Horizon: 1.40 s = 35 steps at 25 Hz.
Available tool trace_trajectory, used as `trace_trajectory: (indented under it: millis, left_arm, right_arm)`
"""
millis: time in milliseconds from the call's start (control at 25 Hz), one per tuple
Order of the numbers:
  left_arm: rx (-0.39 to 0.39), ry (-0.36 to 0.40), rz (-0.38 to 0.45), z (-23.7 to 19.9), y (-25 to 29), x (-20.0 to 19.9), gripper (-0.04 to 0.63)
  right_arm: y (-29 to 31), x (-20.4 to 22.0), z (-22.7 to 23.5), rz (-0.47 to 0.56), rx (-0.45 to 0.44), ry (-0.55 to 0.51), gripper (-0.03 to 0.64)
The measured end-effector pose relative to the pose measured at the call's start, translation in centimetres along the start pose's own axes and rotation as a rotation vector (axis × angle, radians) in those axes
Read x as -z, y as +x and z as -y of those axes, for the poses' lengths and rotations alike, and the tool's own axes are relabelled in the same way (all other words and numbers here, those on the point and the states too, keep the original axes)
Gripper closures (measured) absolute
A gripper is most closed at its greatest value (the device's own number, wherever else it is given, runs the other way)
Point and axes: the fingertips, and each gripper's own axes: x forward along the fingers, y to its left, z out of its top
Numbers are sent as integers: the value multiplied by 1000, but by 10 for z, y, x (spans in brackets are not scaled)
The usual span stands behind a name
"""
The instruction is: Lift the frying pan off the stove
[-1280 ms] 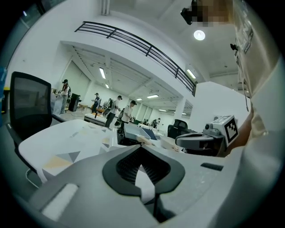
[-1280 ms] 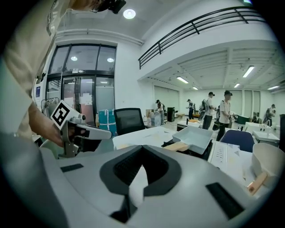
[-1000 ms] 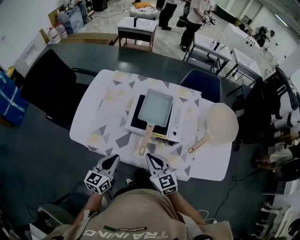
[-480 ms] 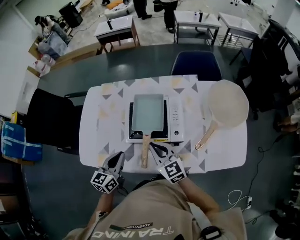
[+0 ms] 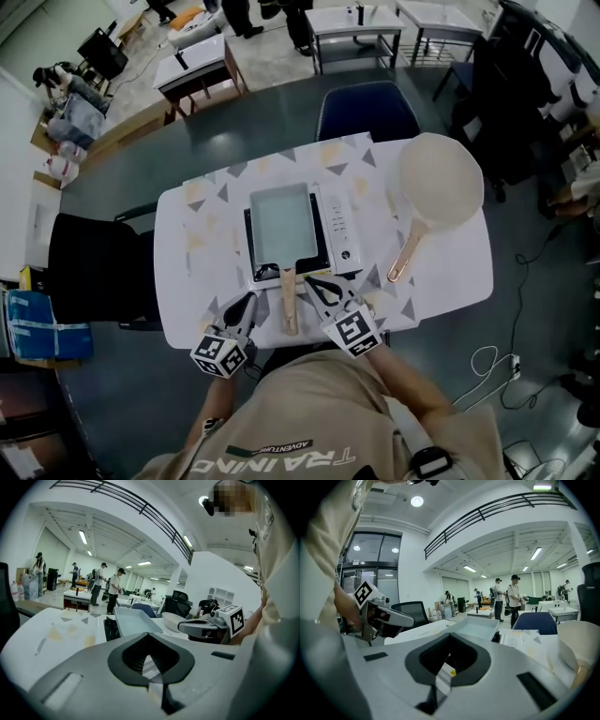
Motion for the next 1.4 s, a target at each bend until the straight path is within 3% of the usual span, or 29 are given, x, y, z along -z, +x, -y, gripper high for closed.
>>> trace_trajectory:
  millis: [160,680,760,800,880,1040,1120,1280,1400]
  left_arm:
    - [66,-74,-23,-7,3,5,595]
    - [331,-164,-134,2,19,11,594]
    - [380,-219,-159,6,23,15,578]
    - [413,-260,-174,10,25,17,533]
    - [485,-363,-195,16,28,20,457]
    - [576,-594,-211,17,37,19,419]
    - [589,-635,-239,18,40,19,417]
    - [629,-634,-296,18,46,26,411]
    - [621,-719,-346,15,52,33,405]
  right_arm:
    - [-10,-7,-6,-6,72,13,621]
    - [-27,-10,-13,-11,244,33,621]
    - [-28,-11,-15,-9,263,28,621]
    - [-30,-11,-16,-10,274,28,621]
    - [-35,-10,-16,-14,300,30,621]
    - [-48,-7,-13,-29,365,34,621]
    - [-52,-6,-13,-32,396,40,621]
    - [-58,-3,-20,-41,442,50,621]
    - [-62,1,-28,-63,459,44,621]
